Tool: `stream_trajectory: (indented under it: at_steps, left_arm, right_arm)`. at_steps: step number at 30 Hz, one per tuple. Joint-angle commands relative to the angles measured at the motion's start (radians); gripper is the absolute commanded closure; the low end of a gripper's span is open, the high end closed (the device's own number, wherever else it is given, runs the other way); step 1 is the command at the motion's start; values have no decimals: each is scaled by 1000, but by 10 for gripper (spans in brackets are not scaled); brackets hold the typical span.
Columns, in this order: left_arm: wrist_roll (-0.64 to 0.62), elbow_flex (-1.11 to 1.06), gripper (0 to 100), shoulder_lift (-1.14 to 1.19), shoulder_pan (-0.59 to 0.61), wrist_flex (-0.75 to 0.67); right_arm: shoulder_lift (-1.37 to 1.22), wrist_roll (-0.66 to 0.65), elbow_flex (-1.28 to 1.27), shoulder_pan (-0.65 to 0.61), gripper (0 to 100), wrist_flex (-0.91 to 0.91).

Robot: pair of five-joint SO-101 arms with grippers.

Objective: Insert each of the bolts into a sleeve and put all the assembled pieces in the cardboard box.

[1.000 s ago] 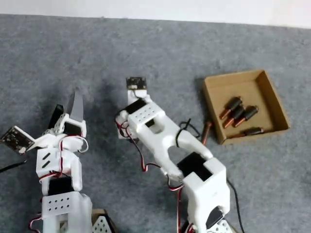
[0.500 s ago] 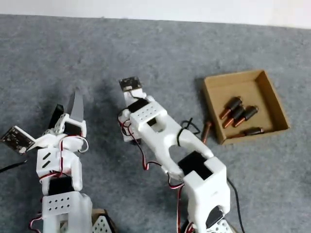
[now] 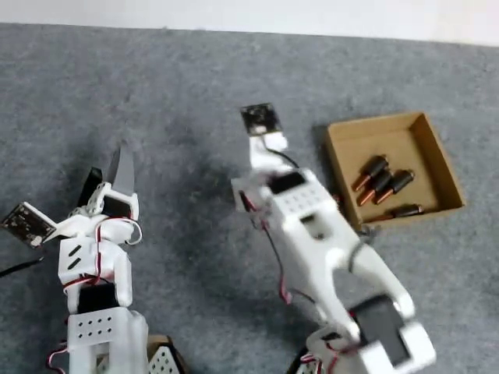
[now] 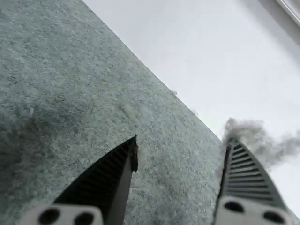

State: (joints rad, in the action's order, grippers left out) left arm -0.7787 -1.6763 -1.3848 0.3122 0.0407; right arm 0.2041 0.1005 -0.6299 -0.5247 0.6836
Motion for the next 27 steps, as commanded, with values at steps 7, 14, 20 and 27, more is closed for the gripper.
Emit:
stream_trajectory:
  at_steps: [7, 14, 20, 27]
  left_arm:
    - [-2, 28, 716, -12, -44, -20]
    - [0, 28, 716, -4, -111, -18]
    - [81, 27, 716, -1, -220, -17]
    - [180, 102, 716, -1, -432, 224]
  right_arm:
    - [499, -124, -453, 154, 993, -325]
    - [839, -195, -754, 302, 993, -424]
    - [1175, -196, -961, 427, 993, -407]
    - [1595, -192, -1029, 549, 993, -99]
